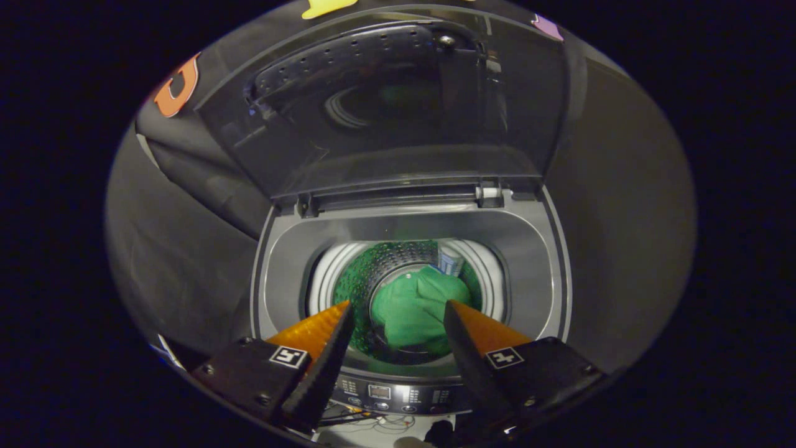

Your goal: Put the clothes into the washing machine and then close the washing machine lid.

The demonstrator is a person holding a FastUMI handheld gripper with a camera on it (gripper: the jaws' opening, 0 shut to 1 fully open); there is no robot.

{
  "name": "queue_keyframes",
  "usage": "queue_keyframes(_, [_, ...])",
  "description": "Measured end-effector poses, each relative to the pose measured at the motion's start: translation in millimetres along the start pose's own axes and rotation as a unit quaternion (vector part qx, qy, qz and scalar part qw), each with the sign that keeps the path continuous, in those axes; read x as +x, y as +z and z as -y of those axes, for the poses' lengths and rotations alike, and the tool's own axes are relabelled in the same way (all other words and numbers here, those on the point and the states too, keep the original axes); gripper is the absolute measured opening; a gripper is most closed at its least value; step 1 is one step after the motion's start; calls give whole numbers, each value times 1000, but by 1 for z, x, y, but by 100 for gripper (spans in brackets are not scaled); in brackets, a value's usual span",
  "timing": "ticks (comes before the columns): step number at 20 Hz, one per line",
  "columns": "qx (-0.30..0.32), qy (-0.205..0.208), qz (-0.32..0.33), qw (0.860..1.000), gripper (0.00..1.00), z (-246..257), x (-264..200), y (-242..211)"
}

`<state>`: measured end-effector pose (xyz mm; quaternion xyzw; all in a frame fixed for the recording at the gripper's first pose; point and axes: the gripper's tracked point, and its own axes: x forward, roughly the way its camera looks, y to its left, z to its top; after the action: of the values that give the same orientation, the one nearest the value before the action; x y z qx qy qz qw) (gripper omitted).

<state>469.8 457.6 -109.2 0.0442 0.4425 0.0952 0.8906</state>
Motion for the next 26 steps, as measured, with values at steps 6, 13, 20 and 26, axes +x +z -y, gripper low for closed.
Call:
queue_keyframes(6, [-17, -15, 15, 1000, 90, 2, -11, 5])
queue_keyframes(13, [-45, -26, 65, 997, 90, 1, -38, 29])
queue_keyframes(20, [-58, -25, 137, 989, 90, -12, -82, 77])
queue_keyframes(26, [-50, -12, 195, 979, 90, -30, -125, 128])
